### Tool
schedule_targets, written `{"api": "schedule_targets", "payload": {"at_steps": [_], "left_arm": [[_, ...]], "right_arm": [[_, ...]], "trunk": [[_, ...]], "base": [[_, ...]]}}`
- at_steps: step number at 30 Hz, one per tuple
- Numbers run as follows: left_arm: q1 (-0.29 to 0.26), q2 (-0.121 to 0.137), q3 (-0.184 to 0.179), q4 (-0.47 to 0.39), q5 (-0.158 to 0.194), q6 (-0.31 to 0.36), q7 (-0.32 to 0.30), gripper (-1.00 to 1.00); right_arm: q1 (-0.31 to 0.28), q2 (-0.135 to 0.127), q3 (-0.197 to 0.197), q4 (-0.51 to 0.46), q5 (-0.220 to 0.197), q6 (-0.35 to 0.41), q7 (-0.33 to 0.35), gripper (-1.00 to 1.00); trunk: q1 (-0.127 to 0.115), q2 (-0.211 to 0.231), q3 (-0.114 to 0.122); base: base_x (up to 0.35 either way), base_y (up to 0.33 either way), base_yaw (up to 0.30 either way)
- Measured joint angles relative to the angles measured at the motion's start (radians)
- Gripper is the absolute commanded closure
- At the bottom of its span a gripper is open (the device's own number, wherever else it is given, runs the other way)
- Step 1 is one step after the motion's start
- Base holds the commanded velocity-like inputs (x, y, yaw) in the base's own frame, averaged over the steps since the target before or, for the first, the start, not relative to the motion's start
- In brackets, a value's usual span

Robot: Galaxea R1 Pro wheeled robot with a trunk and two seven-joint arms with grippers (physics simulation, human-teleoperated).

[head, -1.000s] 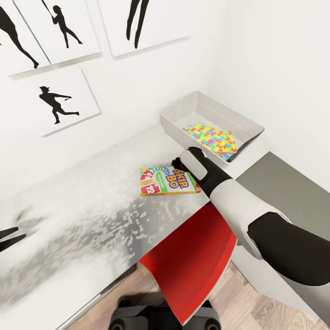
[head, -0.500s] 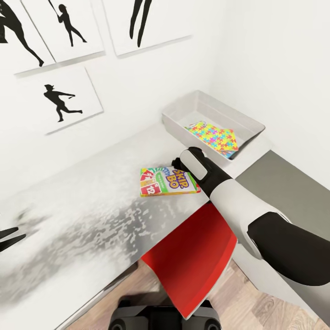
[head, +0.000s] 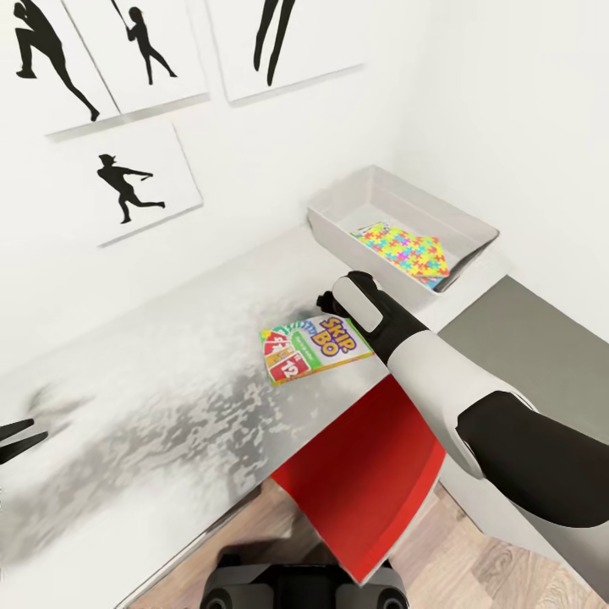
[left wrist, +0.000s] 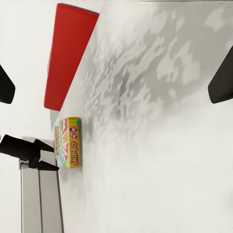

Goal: Put all the toys in the child's room - the three board games (two on the bed and one on the table), the two jigsaw puzzles on the table, and the tennis ball on the table - inside the toy box on the table in the child's room.

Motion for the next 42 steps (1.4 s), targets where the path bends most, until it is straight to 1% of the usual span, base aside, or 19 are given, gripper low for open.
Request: {"api": "schedule_targets", "payload": {"at_steps": [7, 13, 19, 34, 39, 42], "left_arm": [[0.000, 0.000, 0.000, -0.001, 0.000, 0.000, 0.000, -1.00], [0.000, 0.000, 0.000, -0.001, 0.000, 0.000, 0.000, -1.00], [0.000, 0.000, 0.000, -0.001, 0.000, 0.000, 0.000, -1.00], [0.000, 0.000, 0.000, -0.001, 0.000, 0.000, 0.000, -1.00], [0.000, -0.005, 0.000, -0.001, 0.000, 0.000, 0.000, -1.00], [0.000, -0.008, 0.000, -0.002, 0.000, 0.000, 0.000, -1.00]], "right_arm": [[0.000, 0.000, -0.001, 0.000, -0.010, 0.001, 0.000, -1.00], [0.000, 0.000, -0.002, 0.000, -0.010, 0.003, 0.000, -1.00], [0.000, 0.000, -0.002, 0.000, -0.009, 0.004, 0.000, -1.00], [0.000, 0.000, -0.002, 0.009, -0.005, 0.008, 0.000, -1.00], [0.000, 0.000, -0.002, 0.021, -0.004, 0.012, 0.000, -1.00], [0.000, 0.000, -0.002, 0.023, -0.005, 0.029, -0.001, -1.00]], "trunk": [[0.000, 0.000, 0.000], [0.000, 0.000, 0.000], [0.000, 0.000, 0.000], [0.000, 0.000, 0.000], [0.000, 0.000, 0.000], [0.000, 0.000, 0.000]], "base": [[-0.035, 0.003, 0.000], [-0.022, 0.010, 0.000], [-0.001, 0.118, 0.000], [-0.049, 0.007, 0.000], [-0.013, 0.000, 0.000], [-0.002, 0.000, 0.000]]}}
